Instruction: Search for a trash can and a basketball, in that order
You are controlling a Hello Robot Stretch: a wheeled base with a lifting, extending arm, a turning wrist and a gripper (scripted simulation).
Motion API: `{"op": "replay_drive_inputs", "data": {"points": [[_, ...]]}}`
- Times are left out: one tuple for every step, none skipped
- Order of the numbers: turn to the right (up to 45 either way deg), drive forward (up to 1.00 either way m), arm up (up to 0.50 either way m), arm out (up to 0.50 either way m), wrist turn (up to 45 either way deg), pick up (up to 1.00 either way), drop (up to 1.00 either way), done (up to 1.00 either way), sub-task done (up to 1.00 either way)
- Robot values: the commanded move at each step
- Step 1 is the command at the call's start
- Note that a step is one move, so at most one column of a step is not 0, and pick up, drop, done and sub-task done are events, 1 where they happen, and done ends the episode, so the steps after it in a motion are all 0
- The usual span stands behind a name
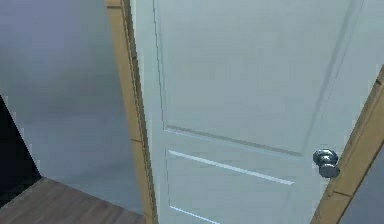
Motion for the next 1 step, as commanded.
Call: {"op": "replay_drive_inputs", "data": {"points": [[-45.0,0.00,0.00,0.00,0.0,0.00,0.00,0.00,0.00]]}}
